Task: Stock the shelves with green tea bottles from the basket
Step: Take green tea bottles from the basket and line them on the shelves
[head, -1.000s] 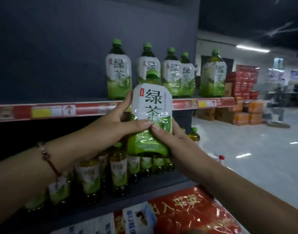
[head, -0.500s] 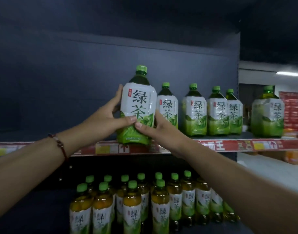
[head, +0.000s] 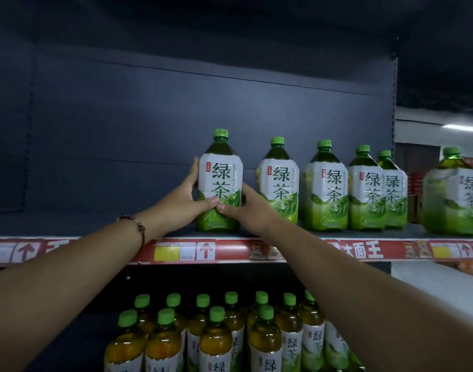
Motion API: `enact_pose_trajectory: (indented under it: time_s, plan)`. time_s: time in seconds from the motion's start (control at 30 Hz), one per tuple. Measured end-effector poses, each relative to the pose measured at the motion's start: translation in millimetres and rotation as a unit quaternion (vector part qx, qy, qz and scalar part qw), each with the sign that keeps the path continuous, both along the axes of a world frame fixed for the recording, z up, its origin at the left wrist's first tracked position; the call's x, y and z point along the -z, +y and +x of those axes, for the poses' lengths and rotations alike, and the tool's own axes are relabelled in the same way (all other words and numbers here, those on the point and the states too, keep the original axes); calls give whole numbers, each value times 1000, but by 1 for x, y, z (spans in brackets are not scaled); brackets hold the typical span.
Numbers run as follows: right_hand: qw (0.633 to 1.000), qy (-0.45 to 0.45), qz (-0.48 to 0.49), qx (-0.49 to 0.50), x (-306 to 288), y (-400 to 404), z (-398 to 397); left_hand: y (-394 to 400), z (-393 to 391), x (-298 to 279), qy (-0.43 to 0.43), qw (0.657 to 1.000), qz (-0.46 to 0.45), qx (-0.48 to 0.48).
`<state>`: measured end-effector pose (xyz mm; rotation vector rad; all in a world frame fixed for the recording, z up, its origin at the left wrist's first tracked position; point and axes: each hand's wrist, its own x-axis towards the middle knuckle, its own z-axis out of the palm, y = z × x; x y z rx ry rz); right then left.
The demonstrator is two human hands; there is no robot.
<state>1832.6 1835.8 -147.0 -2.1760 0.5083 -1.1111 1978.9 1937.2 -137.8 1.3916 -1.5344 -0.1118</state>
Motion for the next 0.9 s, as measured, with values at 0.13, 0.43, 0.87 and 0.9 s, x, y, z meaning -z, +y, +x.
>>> enact_pose_trajectory:
  time_s: [0.13,0.43,0.87,0.9]
  plan:
    - [998,26,-21,51,1,-6,9,-8,1,3,-20,999,1,-26]
    - [973,150,-109,141,3,21,-14,21,-29,14,-144,970,16,-195]
    - [835,372,-325,242,84,57,-187,35,-155,113,-412,893,9,-180]
    - [831,385,-310,256,98,54,-207,27,-171,126,-410,898,28,-158]
